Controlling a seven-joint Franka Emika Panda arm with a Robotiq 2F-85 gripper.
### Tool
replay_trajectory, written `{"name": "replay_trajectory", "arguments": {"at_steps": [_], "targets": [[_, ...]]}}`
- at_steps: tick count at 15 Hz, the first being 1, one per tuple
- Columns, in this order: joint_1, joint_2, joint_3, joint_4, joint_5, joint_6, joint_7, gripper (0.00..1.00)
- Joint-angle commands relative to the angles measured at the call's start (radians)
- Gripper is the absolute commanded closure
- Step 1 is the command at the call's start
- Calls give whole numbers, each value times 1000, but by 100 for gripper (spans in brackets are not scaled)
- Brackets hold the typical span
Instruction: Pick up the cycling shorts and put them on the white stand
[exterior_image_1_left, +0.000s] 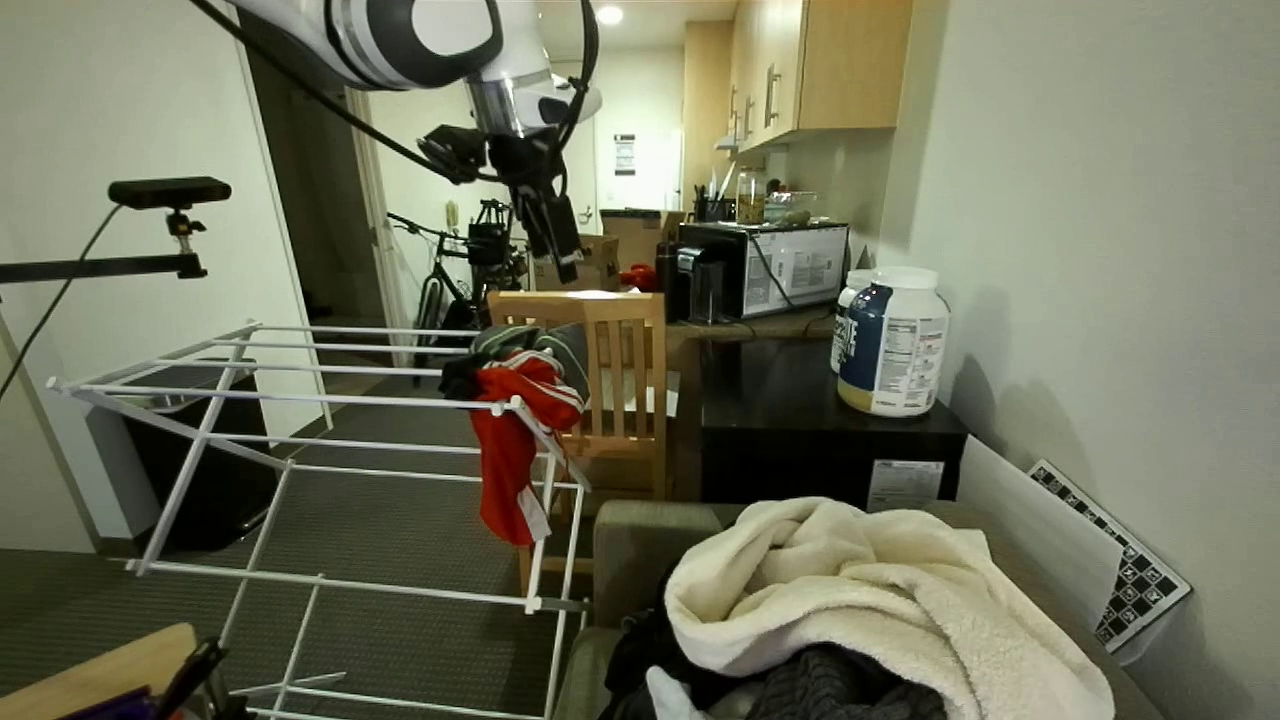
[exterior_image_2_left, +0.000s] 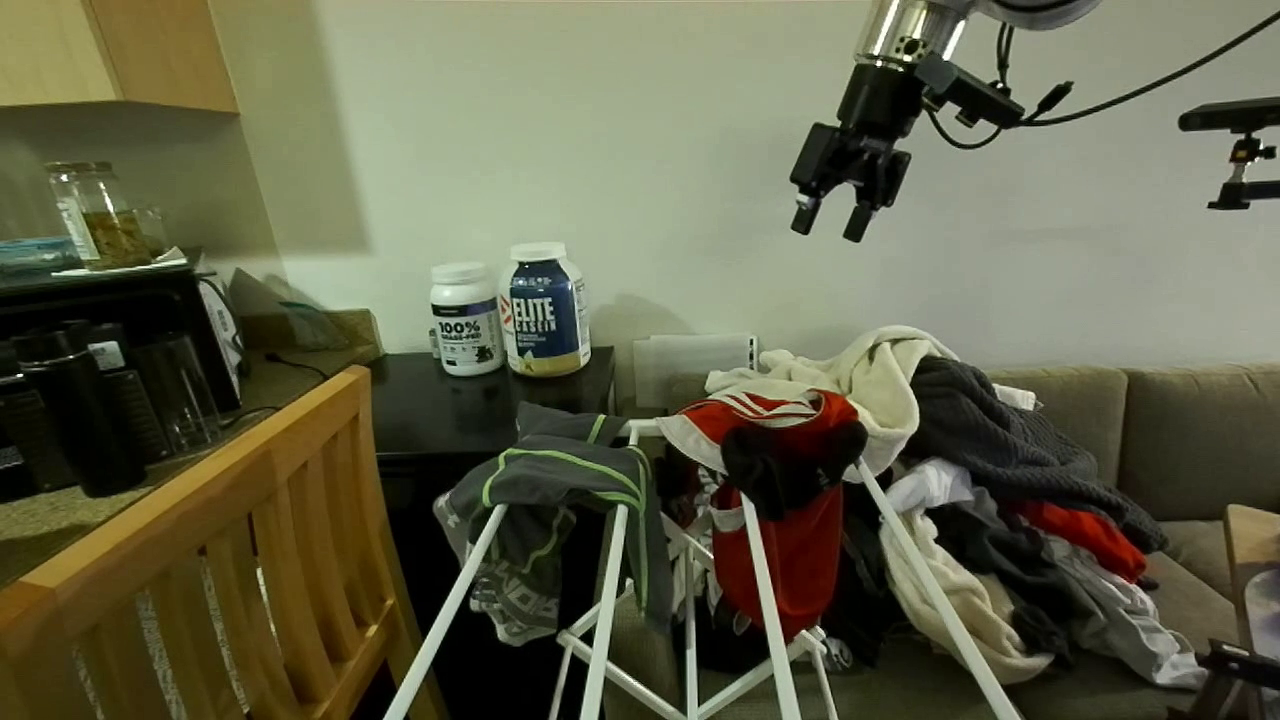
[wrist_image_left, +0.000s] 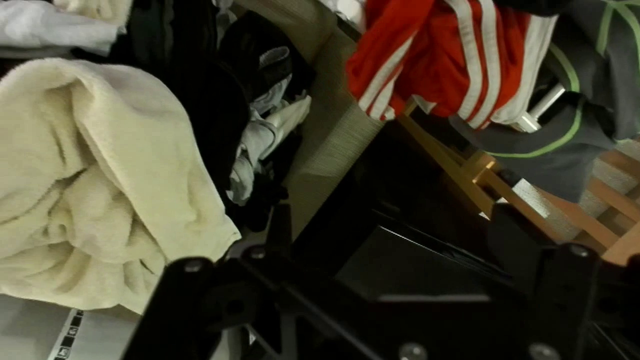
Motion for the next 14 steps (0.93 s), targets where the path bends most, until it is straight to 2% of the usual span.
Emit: {"name": "replay_trajectory", "arguments": {"at_steps": [1,6,10,12,14], "targets": [[-34,-96,-10,-110,-34,-95,-73,0],[-35,-170,-48,-197,-39,-260,-311,0],[-28,-202,-76,-224,-56,-327,-507,0],[-30,-215,-80,-238,-75,-337,-553,0],[-38,-222,-72,-257,-100,-324,-528,0]]}}
